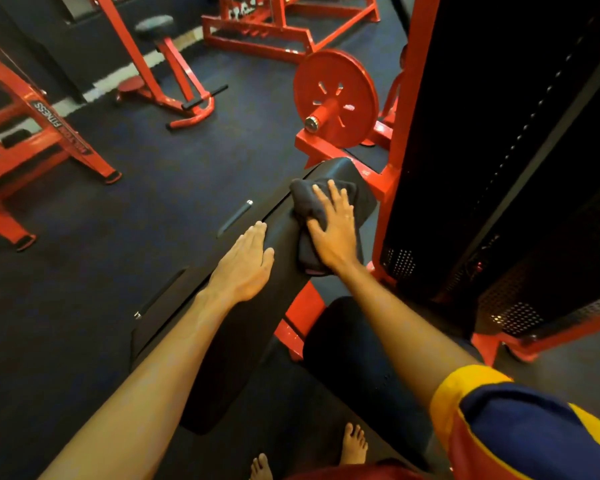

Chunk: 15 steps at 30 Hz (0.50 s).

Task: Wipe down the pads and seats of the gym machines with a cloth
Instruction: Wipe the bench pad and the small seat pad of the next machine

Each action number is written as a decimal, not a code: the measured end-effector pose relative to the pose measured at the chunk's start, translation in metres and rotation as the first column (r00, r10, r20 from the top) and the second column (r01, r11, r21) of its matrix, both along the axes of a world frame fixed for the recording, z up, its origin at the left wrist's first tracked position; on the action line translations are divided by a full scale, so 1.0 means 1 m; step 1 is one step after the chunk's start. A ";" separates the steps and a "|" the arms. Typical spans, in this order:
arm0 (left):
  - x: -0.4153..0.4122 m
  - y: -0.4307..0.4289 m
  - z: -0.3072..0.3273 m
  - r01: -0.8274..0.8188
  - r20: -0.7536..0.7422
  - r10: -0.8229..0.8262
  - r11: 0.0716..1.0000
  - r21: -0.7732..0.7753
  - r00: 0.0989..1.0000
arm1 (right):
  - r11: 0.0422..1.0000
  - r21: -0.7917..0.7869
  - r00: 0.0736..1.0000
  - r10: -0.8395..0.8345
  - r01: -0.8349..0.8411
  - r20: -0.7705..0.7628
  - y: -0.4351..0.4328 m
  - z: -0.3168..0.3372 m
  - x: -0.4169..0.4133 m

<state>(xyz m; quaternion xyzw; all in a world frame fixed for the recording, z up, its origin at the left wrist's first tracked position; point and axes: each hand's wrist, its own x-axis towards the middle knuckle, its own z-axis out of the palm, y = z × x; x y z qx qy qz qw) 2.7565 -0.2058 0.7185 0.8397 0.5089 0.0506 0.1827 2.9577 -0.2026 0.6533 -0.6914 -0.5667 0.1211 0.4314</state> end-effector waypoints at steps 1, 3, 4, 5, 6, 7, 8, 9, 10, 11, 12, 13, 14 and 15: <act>0.005 0.004 0.000 0.016 0.003 -0.016 1.000 0.001 1.000 | 0.999 0.033 0.999 -0.004 0.003 0.032 -0.006 -0.001 -0.012; 0.012 0.010 -0.001 0.026 0.030 -0.026 1.000 -0.003 0.999 | 0.985 0.109 0.981 0.117 -0.135 0.152 -0.027 -0.017 -0.027; 0.017 0.013 -0.001 0.040 0.033 -0.040 0.999 -0.002 0.999 | 0.972 0.127 0.965 0.171 -0.198 0.198 -0.037 -0.029 -0.024; 0.020 0.015 -0.001 0.054 0.030 -0.054 0.999 -0.001 0.998 | 0.964 0.136 0.956 0.195 -0.228 0.219 -0.042 -0.040 -0.014; 0.023 0.017 -0.002 0.067 0.016 -0.067 0.998 0.001 0.998 | 0.969 0.132 0.962 0.178 -0.208 0.208 -0.041 -0.048 -0.003; 0.025 0.020 -0.003 0.083 0.004 -0.083 0.997 0.007 0.997 | 0.984 0.104 0.978 0.128 -0.146 0.163 -0.036 -0.051 0.007; 0.028 0.021 -0.004 0.101 -0.009 -0.101 0.995 0.017 0.995 | 0.996 0.060 0.994 0.056 -0.062 0.096 -0.030 -0.050 0.016; 0.032 0.024 -0.004 0.120 -0.015 -0.120 0.992 0.028 0.993 | 1.000 0.016 1.000 -0.021 0.021 0.007 -0.022 -0.044 0.022; 0.035 0.026 -0.004 0.130 -0.018 -0.130 0.991 0.028 0.991 | 0.996 -0.020 0.992 -0.084 0.082 -0.093 -0.014 -0.036 0.021; 0.039 0.029 -0.003 0.140 -0.015 -0.139 0.990 0.022 0.990 | 0.991 -0.048 0.970 -0.135 0.128 -0.201 -0.007 -0.026 0.015; 0.042 0.033 -0.001 0.146 -0.011 -0.146 0.989 0.009 0.989 | 0.984 -0.070 0.937 -0.176 0.163 -0.301 -0.004 -0.016 0.007; 0.045 0.036 0.000 0.153 -0.004 -0.153 0.988 -0.005 0.988 | 0.980 -0.078 0.910 -0.198 0.182 -0.365 -0.003 -0.009 -0.004; 0.047 0.039 0.003 0.155 0.009 -0.155 0.988 -0.022 0.988 | 0.981 -0.069 0.907 -0.193 0.181 -0.373 -0.006 -0.006 -0.015; 0.050 0.042 0.006 0.159 0.034 -0.158 0.987 -0.036 0.987 | 0.987 -0.039 0.932 -0.160 0.156 -0.326 -0.014 -0.008 -0.025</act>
